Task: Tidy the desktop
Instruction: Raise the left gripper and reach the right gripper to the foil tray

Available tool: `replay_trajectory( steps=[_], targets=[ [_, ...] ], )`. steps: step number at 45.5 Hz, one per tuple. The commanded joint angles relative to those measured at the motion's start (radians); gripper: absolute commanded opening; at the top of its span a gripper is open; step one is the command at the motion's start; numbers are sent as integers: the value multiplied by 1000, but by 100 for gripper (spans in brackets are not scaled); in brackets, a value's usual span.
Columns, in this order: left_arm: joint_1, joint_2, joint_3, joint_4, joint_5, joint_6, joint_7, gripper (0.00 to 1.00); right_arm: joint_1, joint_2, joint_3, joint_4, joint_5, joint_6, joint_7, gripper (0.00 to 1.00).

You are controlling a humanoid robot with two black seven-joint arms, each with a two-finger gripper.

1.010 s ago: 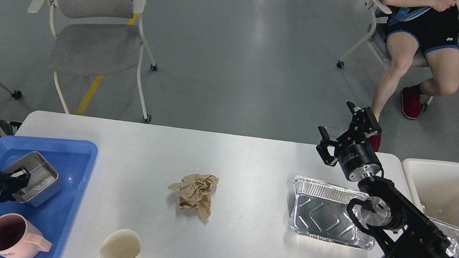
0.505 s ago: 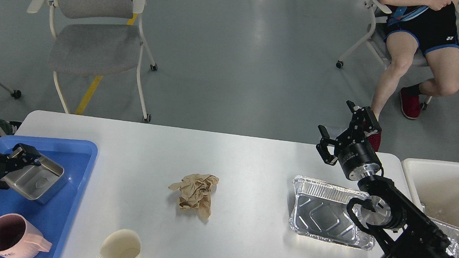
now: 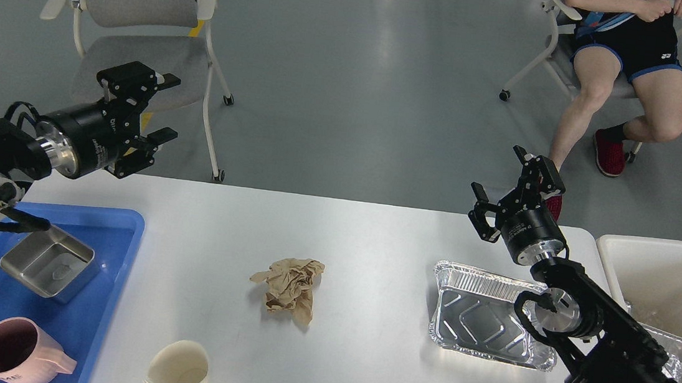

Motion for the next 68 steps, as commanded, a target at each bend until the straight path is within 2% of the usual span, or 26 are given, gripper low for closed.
replay_trajectory(
  steps=[1, 6, 12, 22, 27, 31, 33, 39, 45, 50, 55, 62, 68],
  targets=[
    [72, -247, -185, 147, -7, -4, -18, 97, -6, -21, 0, 4, 1, 0, 0, 100],
    [137, -425, -317, 217, -7, -5, -79, 97, -12, -93, -20, 16, -2, 5, -9, 100],
    [189, -546, -406, 230, -7, -8, -90, 97, 9, -272, -224, 68, -45, 12, -40, 100],
    [250, -590, -476, 242, -8, -48, -93, 97, 189, -631, -682, 289, -48, 69, -207, 100],
    [272, -583, -504, 242, -10, -84, -93, 97, 291, -803, -813, 407, -58, 139, -282, 100],
    [281, -583, -524, 241, -10, -96, -93, 97, 331, -932, -842, 487, -116, 208, -333, 100],
    [281, -583, -524, 241, -10, -97, -93, 97, 335, -998, -841, 531, -173, 242, -347, 100],
    [289, -586, -527, 241, -10, -96, -94, 97, 335, -1186, -836, 630, -301, 320, -348, 100],
    [304, -586, -532, 242, -10, -96, -96, 97, 336, -1317, -821, 645, -312, 405, -347, 100],
    [318, -585, -538, 242, -10, -96, -94, 97, 336, -1343, -810, 644, -324, 433, -344, 100],
    [330, -585, -538, 242, -10, -94, -94, 97, 335, -1310, -810, 633, -382, 420, -344, 100],
    [330, -583, -536, 242, -10, -87, -93, 97, 310, -1100, -810, 572, -521, 348, -342, 100],
    [336, -577, -536, 242, -10, -82, -93, 97, 238, -902, -810, 366, -586, 267, -341, 100]
  ],
)
